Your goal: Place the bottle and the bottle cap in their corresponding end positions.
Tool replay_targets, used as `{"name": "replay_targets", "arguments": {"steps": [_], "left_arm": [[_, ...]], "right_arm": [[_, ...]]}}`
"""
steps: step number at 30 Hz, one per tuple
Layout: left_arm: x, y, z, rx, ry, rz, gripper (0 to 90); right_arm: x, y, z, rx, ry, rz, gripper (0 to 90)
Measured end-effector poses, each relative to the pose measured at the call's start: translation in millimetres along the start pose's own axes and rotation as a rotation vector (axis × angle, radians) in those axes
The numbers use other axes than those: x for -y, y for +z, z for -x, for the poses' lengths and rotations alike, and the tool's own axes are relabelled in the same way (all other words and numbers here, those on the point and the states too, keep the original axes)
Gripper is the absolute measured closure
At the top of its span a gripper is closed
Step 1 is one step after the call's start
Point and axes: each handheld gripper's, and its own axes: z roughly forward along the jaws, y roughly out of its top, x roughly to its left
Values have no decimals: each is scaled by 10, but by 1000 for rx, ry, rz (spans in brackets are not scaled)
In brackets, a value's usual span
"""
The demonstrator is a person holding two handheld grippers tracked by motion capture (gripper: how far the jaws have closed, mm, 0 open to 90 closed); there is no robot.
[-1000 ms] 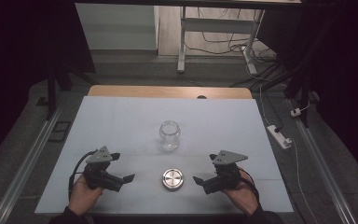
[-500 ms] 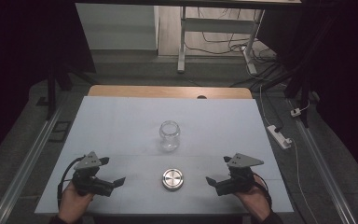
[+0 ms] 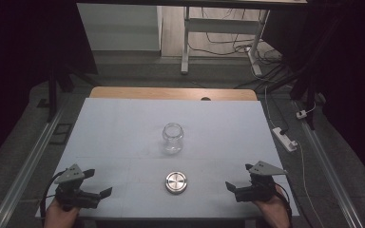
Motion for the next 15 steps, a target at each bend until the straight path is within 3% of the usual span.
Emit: {"name": "replay_targets", "arguments": {"steps": [15], "left_arm": [[208, -90, -39, -76, -44, -53, 0]], "right_arm": [[216, -210, 129, 52, 83, -23, 0]]}}
